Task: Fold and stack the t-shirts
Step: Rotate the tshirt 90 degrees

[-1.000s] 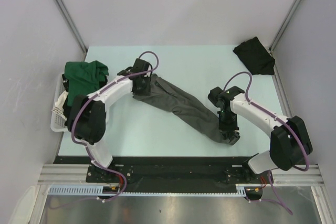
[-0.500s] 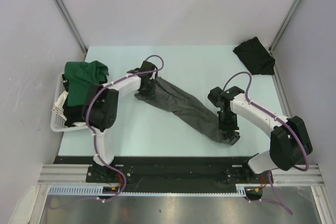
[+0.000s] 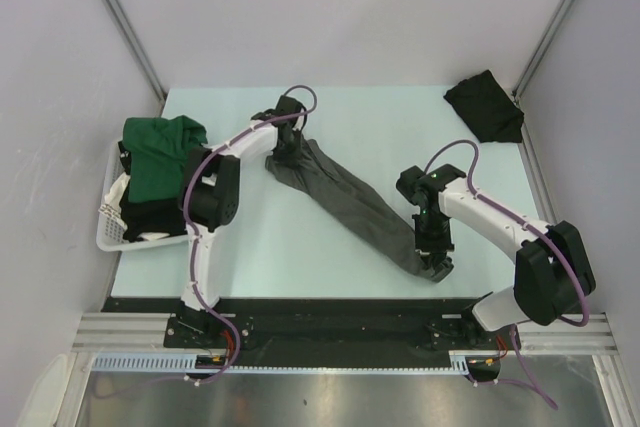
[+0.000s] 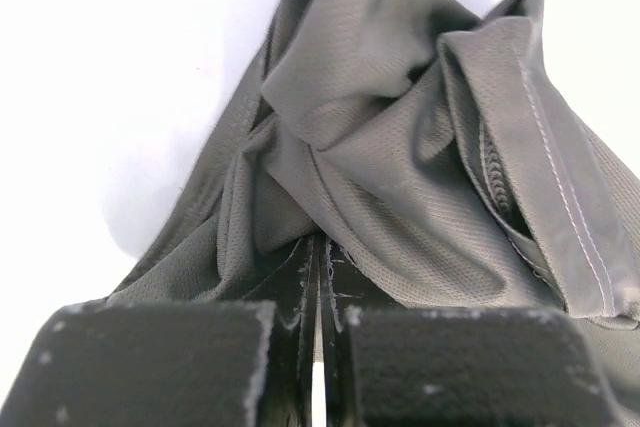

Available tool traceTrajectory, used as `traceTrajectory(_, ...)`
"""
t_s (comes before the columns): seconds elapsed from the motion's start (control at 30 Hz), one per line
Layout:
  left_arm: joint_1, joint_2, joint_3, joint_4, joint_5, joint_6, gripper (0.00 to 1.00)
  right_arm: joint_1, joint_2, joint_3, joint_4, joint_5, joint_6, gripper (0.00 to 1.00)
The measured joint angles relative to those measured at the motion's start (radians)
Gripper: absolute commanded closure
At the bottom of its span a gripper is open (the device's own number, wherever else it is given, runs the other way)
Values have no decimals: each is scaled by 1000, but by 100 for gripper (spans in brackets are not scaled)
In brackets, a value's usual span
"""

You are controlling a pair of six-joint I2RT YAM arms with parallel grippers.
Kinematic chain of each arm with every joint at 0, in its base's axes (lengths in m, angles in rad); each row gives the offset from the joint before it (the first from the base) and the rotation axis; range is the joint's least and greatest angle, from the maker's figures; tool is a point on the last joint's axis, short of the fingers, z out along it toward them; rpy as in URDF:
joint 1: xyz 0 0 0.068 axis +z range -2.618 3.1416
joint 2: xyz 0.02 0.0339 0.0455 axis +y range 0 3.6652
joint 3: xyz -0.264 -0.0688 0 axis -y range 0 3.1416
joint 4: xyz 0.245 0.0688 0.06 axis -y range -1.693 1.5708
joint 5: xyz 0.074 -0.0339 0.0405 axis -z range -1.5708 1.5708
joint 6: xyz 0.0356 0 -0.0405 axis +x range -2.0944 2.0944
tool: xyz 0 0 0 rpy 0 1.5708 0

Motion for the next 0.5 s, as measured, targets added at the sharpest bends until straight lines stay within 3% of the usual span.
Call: traceTrajectory(0.5,49,18,31,-16,44,0,100,162,72,0,90,-172,78,89)
